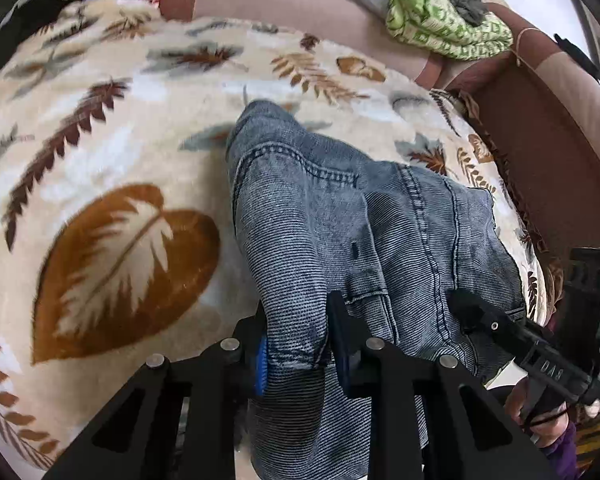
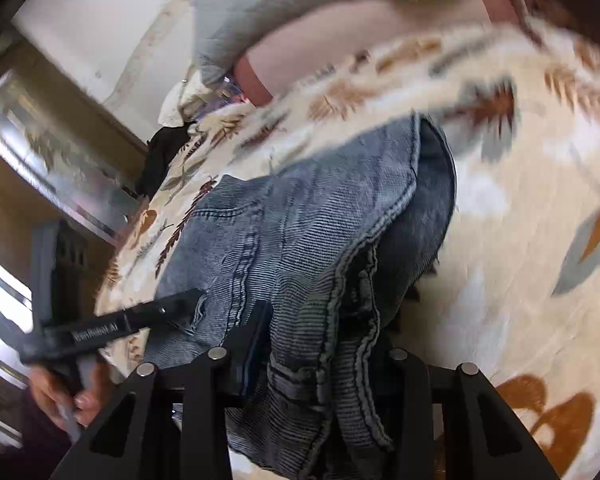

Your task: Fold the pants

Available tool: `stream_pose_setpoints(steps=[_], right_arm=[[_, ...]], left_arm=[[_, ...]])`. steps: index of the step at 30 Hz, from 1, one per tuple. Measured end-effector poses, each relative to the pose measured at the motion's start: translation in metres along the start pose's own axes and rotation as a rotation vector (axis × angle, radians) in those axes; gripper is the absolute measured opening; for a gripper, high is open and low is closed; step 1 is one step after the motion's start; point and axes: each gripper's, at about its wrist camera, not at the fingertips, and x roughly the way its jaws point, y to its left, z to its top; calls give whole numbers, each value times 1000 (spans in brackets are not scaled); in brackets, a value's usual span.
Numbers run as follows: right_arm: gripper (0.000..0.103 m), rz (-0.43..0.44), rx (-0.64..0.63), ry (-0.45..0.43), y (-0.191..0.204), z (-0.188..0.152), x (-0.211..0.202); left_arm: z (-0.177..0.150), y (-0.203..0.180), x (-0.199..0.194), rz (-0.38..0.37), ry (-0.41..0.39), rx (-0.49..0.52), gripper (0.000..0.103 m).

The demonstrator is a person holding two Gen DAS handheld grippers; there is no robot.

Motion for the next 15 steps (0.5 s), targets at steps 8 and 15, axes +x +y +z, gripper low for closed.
stream_pose_setpoints(steps=[8,15], right_arm=[[40,-23,-91,-103,23,45,2],[40,-57,-64,-114,15,106,47]], left_arm=[[46,-7,-24,50,-91,39,26],[107,18,13,133,-123,20,27]])
